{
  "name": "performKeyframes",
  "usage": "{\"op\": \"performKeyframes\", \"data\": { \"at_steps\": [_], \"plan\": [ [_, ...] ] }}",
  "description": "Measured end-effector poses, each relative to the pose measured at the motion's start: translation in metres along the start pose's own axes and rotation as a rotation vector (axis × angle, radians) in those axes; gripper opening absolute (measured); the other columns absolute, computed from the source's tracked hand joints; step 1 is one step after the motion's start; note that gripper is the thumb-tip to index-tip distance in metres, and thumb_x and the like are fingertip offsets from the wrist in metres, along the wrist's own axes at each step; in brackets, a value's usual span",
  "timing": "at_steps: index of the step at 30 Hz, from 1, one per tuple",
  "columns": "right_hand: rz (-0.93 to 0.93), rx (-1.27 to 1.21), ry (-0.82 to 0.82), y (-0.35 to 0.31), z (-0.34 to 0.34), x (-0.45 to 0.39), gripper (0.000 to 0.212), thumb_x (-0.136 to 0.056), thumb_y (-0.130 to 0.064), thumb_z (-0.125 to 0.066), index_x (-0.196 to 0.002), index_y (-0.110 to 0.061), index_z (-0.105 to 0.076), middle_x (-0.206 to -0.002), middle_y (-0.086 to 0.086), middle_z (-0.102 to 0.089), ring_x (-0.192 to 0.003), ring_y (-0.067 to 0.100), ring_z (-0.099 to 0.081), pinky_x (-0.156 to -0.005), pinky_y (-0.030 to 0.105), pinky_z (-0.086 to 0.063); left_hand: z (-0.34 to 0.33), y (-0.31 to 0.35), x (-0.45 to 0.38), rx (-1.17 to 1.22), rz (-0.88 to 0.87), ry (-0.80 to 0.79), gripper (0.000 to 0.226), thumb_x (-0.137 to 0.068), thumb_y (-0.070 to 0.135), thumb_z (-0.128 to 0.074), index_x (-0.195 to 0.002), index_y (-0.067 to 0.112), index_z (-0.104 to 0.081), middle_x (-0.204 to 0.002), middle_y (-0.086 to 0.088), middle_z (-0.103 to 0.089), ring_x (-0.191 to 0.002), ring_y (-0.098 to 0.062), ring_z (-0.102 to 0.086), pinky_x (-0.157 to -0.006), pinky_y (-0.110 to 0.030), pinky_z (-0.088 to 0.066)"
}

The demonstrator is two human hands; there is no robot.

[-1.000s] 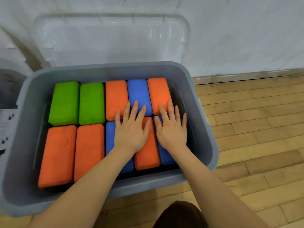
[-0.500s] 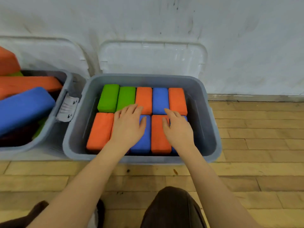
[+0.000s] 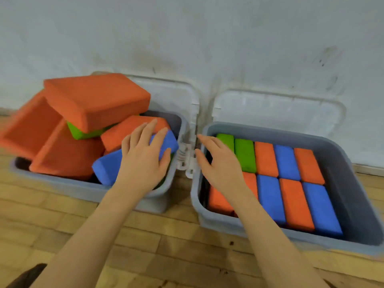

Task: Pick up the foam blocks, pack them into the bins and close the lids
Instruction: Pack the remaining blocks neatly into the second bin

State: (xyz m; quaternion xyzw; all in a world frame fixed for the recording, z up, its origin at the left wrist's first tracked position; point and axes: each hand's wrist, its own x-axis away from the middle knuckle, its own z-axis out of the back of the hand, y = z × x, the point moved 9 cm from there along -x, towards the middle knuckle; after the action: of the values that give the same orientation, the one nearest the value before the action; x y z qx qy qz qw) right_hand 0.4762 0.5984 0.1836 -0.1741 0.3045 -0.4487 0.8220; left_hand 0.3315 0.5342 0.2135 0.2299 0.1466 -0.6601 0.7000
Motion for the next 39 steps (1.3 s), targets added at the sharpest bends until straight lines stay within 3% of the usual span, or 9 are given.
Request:
{"op": "performKeyframes", "data": {
  "at_steps": [6,12,15,18,22,29,33,36,39],
  "plan": [
    [0.009,0.07,-0.13,-0.105,-0.081,-0.061,0.062,-0.088,-0.054,-0.039,-0.145,-0.034,-0.028,-0.151,0.001,-0.03,-0.13,0.03,-0.039,-0.105,0.049,-0.033,0.046,-0.142,-0.013,-0.063,0.094,0.08,0.062,-0.08,0.043,-0.046,-0.136,0.017,-0.045,-0.151,-0.015,-0.027,-0.131,-0.041,-0.029,-0.095,-0.059,-0.029],
    [-0.017,0.185,-0.161,-0.169,-0.136,-0.1,0.055,-0.092,-0.054,-0.035,-0.144,-0.043,-0.023,-0.154,-0.003,-0.023,-0.136,0.027,-0.03,-0.111,0.051,-0.008,0.033,-0.245,-0.026,-0.043,0.188,-0.08,0.076,-0.072,0.066,-0.046,-0.141,0.034,-0.037,-0.152,-0.015,-0.023,-0.13,-0.052,-0.027,-0.098,-0.065,-0.025],
    [-0.055,0.157,-0.173,-0.181,-0.158,-0.103,0.055,-0.092,-0.061,-0.025,-0.144,-0.042,-0.024,-0.153,0.002,-0.024,-0.136,0.025,-0.027,-0.111,0.05,-0.005,0.025,-0.26,-0.026,-0.022,0.153,-0.12,0.082,-0.069,0.071,-0.052,-0.142,0.045,-0.027,-0.155,-0.015,-0.017,-0.13,-0.05,-0.028,-0.101,-0.064,-0.024],
    [-0.086,0.145,-0.095,-0.184,-0.166,-0.103,0.073,-0.079,-0.07,-0.014,-0.142,-0.036,-0.028,-0.151,0.007,-0.026,-0.135,0.025,-0.028,-0.111,0.05,-0.008,0.012,-0.274,-0.029,0.113,0.177,-0.166,0.092,-0.07,0.068,-0.06,-0.145,0.046,-0.012,-0.158,-0.006,0.005,-0.14,-0.04,-0.011,-0.107,-0.059,-0.014],
    [-0.097,0.187,-0.066,-0.188,-0.172,-0.108,0.073,-0.081,-0.075,-0.022,-0.144,-0.039,-0.021,-0.152,0.012,-0.024,-0.135,0.026,-0.026,-0.112,0.049,-0.009,0.014,-0.287,-0.039,0.429,0.175,-0.126,0.07,-0.078,0.053,-0.036,-0.145,0.044,-0.017,-0.157,0.003,0.004,-0.143,-0.021,-0.01,-0.112,-0.047,-0.005],
    [-0.103,-0.021,0.002,-0.19,-0.165,-0.114,0.045,-0.098,-0.036,-0.042,-0.143,-0.03,-0.035,-0.152,0.018,-0.023,-0.134,0.03,-0.024,-0.111,0.034,-0.004,0.01,-0.284,-0.044,0.363,0.311,-0.096,0.068,-0.08,0.057,-0.04,-0.144,0.047,-0.018,-0.157,-0.005,0.0,-0.133,-0.036,-0.019,-0.106,-0.05,-0.019],
    [-0.088,-0.201,0.052,-0.173,-0.149,-0.11,0.038,-0.098,-0.03,-0.046,-0.135,-0.038,-0.041,-0.153,0.011,-0.025,-0.136,0.03,-0.024,-0.105,0.023,-0.009,0.017,-0.271,-0.041,0.591,0.28,-0.016,0.066,-0.072,0.061,-0.05,-0.134,0.054,-0.028,-0.151,0.004,-0.007,-0.137,-0.02,-0.018,-0.108,-0.053,-0.025],
    [0.035,-0.235,0.128,-0.17,-0.118,-0.104,0.035,-0.096,-0.031,-0.048,-0.129,-0.04,-0.045,-0.153,0.007,-0.026,-0.128,0.033,-0.037,-0.109,0.035,-0.027,0.027,-0.25,-0.042,0.713,0.198,0.053,0.061,-0.07,0.055,-0.063,-0.126,0.048,-0.039,-0.147,0.006,-0.009,-0.13,0.014,-0.011,-0.109,-0.033,-0.026],
    [0.143,-0.32,0.188,-0.157,-0.087,-0.093,0.036,-0.094,-0.023,-0.048,-0.129,-0.031,-0.049,-0.153,0.0,-0.021,-0.133,0.017,-0.035,-0.107,0.021,-0.033,0.025,-0.219,-0.044,0.724,0.139,0.104,0.068,-0.072,0.038,-0.078,-0.13,0.038,-0.042,-0.144,0.002,-0.016,-0.123,0.025,-0.009,-0.1,-0.003,-0.023]
  ]
}}
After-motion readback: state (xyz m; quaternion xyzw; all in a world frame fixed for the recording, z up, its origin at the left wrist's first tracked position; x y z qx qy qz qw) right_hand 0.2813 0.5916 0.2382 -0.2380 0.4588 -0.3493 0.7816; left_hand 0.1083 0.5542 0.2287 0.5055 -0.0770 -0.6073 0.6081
